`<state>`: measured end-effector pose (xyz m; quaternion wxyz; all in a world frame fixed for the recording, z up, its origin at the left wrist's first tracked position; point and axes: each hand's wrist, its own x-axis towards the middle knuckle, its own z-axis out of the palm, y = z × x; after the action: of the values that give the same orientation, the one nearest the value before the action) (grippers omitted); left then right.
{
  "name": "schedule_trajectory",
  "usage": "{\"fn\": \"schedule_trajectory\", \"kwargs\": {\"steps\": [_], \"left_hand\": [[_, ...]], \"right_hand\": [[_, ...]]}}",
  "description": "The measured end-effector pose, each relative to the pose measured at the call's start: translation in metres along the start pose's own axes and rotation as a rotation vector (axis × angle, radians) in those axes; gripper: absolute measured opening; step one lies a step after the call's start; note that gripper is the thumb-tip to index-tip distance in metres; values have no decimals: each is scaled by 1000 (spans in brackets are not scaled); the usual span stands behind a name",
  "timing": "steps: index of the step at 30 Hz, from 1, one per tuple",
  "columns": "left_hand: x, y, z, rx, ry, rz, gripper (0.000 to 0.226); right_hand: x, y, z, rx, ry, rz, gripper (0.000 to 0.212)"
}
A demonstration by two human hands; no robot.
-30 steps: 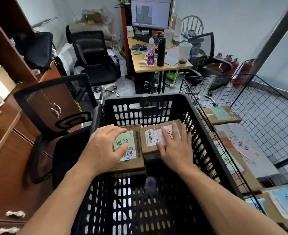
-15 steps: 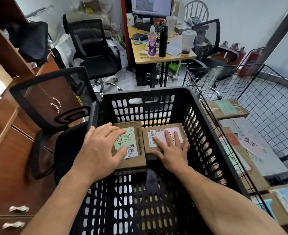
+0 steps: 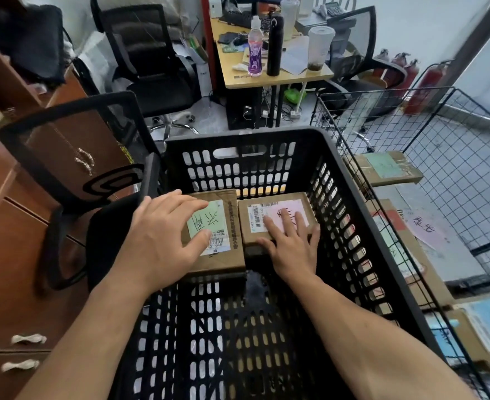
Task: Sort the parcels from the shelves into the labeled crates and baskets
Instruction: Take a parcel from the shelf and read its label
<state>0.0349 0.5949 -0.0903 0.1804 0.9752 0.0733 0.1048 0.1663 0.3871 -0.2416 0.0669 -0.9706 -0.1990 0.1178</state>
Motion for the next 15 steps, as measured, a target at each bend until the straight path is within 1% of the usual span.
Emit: {"fn": "schedule_trajectory", "kwargs": {"steps": [7, 11, 15], "left_hand": [[0, -1, 0, -16, -17, -1, 60], [1, 0, 3, 14, -20, 4, 63], [1, 1, 3, 42, -30, 4, 67]], "right_hand": [[1, -9, -3, -16, 18, 18, 74], [12, -18, -22, -3, 65, 8, 64], [13, -25, -36, 75, 21, 7, 56]]}}
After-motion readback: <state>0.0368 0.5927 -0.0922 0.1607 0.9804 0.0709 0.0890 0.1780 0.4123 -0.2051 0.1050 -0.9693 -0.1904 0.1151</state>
